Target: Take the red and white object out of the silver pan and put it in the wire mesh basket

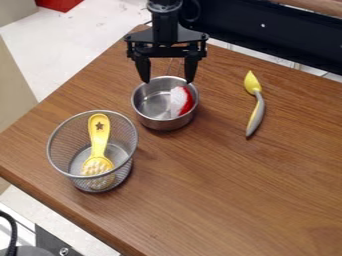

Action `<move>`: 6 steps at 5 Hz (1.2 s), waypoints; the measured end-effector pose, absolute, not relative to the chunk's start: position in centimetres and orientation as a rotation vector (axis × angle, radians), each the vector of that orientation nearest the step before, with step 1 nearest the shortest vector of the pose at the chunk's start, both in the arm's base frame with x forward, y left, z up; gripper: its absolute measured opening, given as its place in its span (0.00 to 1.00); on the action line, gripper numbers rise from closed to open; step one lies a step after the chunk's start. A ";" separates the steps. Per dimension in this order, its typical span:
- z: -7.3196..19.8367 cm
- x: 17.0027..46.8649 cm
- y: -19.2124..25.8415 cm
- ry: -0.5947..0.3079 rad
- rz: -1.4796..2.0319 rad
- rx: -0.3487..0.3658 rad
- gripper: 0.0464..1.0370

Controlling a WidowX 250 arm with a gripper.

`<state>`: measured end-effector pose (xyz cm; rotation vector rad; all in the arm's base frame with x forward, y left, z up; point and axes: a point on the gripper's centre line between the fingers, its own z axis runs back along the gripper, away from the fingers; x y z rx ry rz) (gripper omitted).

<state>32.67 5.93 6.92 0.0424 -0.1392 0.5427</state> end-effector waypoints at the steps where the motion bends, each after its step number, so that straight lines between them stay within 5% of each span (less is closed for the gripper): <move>1: 6.3 32.9 6.3 -0.142 0.551 0.042 0.96; 6: 3.7 33.0 5.6 -0.137 0.516 -0.019 0.96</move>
